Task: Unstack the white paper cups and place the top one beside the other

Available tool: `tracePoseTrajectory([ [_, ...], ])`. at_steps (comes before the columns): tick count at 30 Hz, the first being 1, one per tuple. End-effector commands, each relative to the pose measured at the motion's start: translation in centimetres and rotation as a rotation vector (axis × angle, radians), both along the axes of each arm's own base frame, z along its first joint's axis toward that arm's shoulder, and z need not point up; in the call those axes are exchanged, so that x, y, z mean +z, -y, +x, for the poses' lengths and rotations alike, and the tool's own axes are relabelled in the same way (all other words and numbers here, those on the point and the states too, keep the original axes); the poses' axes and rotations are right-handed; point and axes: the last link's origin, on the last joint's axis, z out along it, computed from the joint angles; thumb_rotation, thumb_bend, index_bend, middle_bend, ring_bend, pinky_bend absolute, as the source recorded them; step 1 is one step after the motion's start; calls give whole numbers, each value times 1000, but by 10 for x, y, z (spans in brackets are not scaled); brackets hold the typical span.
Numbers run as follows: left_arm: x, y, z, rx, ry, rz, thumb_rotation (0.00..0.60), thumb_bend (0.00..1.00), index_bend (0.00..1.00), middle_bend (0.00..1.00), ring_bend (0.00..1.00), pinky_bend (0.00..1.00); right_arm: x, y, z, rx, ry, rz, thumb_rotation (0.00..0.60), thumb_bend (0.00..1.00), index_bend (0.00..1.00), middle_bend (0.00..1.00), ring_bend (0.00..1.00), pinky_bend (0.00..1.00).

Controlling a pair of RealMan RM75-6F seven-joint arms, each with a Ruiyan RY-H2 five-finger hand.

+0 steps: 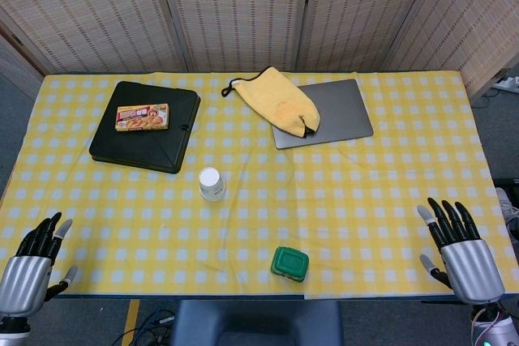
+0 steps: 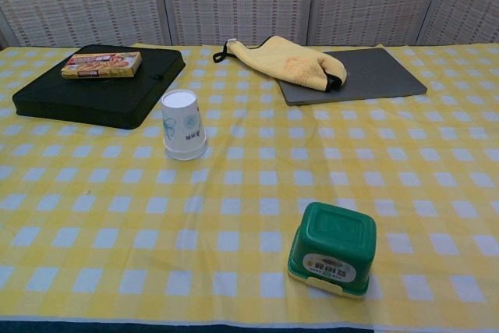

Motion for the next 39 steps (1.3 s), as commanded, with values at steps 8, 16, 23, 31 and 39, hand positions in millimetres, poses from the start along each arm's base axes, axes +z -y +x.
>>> tracePoseTrajectory([
  [8, -1, -1, 3, -12, 7, -23, 600, 321, 69, 0, 0, 183, -1, 2, 0, -6, -3, -1, 600, 221, 31, 0, 0, 0],
  [16, 8, -22, 27, -60, 27, -122, 600, 322, 75, 0, 0, 183, -1, 3, 0, -9, -4, -4, 600, 221, 31, 0, 0, 0],
  [23, 16, -57, 60, -71, 44, -262, 600, 321, 112, 0, 0, 183, -2, 4, 0, -11, -9, 0, 600, 220, 31, 0, 0, 0],
  [31, 14, -112, 108, -40, 18, -399, 600, 322, 129, 0, 0, 183, 1, 3, 0, -3, 4, 2, 600, 221, 31, 0, 0, 0],
  [39, -10, -155, 142, -40, -28, -461, 600, 322, 144, 0, 0, 183, 2, 3, -1, -3, 10, 7, 600, 221, 31, 0, 0, 0],
])
